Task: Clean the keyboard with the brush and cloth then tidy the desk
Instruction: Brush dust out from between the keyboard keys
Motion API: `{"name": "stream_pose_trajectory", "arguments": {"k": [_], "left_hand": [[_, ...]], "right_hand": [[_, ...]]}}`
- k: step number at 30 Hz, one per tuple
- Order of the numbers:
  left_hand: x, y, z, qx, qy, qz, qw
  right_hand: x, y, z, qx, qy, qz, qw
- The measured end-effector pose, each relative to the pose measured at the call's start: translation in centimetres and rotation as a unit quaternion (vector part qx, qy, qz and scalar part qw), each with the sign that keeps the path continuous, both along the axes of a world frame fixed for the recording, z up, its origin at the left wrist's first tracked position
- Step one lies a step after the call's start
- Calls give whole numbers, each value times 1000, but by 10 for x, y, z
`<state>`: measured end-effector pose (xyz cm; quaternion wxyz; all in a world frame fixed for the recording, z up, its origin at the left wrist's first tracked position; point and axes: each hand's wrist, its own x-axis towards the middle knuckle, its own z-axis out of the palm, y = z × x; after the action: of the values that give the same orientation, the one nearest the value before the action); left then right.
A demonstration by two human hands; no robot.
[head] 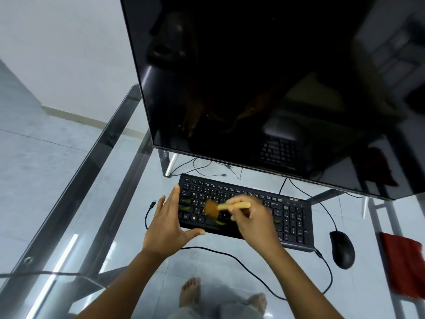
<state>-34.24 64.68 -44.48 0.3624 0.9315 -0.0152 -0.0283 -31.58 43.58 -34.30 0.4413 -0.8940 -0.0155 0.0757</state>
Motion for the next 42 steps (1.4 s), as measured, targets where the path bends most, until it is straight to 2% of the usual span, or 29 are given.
{"name": "stream_pose_trajectory", "arguments": {"k": [1, 2, 4, 5, 6, 8, 9, 10, 12, 13, 14, 16, 18, 20, 21, 23, 24, 25, 27, 28, 30, 32, 35, 37, 39, 41, 42], "left_hand": [[0, 0, 0, -3, 0, 0, 1000], [1, -1, 0, -5, 0, 0, 1000], [0, -1, -1, -7, -3, 5, 1000], [0, -1, -1, -8, -3, 8, 1000], [0, 0, -1, -8, -4, 10, 1000], [0, -1, 0, -5, -7, 7, 1000], [0, -2, 1, -3, -10, 7, 1000], [0, -3, 1, -2, -14, 8, 1000], [0, -2, 2, 3, -19, 8, 1000], [-1, -2, 2, 4, -20, 7, 1000], [-1, -3, 4, 0, -17, 9, 1000], [-1, -4, 7, -7, -13, 19, 1000], [-1, -5, 8, -5, -21, 20, 1000], [-1, -3, 6, 3, -22, 11, 1000], [-1, -3, 5, 9, -18, 4, 1000], [0, -2, 2, 19, -12, -4, 1000], [0, -3, 2, 21, -13, -4, 1000], [1, -3, 1, 25, -15, -4, 1000], [1, -1, -2, 34, -14, -2, 999], [0, -1, -3, 36, -13, 0, 999], [0, -1, -3, 34, -13, -1, 999], [0, -3, -1, 31, -17, -4, 999], [-1, -2, 0, 33, -22, -2, 999], [-1, -1, -1, 32, -12, -2, 999], [-1, -2, -3, 37, -2, -4, 999], [-1, 0, -5, 40, -2, -5, 999], [-1, 0, -5, 40, -2, -7, 999]], "right_hand": [[4, -4, 0, 5, -30, -45, 999], [7, -6, 2, 39, -21, -75, 996], [9, -3, 6, 132, 92, -66, 985], [9, -2, 4, 148, 139, -40, 978], [9, 0, 3, 118, 142, -30, 982], [13, 2, 1, 47, 54, -66, 995], [16, 0, 2, 41, 13, -85, 995], [19, 0, 2, 63, 2, -90, 994], [25, 3, 4, 101, 78, -61, 990], [26, 4, 4, 82, 106, -25, 991], [28, 4, 3, 45, 97, -6, 994], [35, 4, 0, -26, -1, -31, 999], [41, 6, -4, -26, -65, -48, 996], [44, 13, -6, 31, -22, -27, 999], [44, 16, -5, 32, -6, -23, 999], [48, 20, -2, -2, -62, -50, 997], [53, 20, -2, 18, -77, -77, 994], [56, 21, 0, 62, -57, -94, 992], [58, 29, 2, 132, 36, -73, 988], [56, 32, 1, 131, 59, -60, 988], [52, 35, 0, 66, 22, -75, 995], [50, 29, -3, 79, -11, -112, 991], [44, 24, -6, 122, 92, -66, 986], [44, 18, -9, 78, 43, -115, 989], [45, 7, -7, 86, 19, -154, 984], [42, 0, -7, 100, 78, -77, 989], [38, -3, -7, 65, 86, -33, 994]]}}
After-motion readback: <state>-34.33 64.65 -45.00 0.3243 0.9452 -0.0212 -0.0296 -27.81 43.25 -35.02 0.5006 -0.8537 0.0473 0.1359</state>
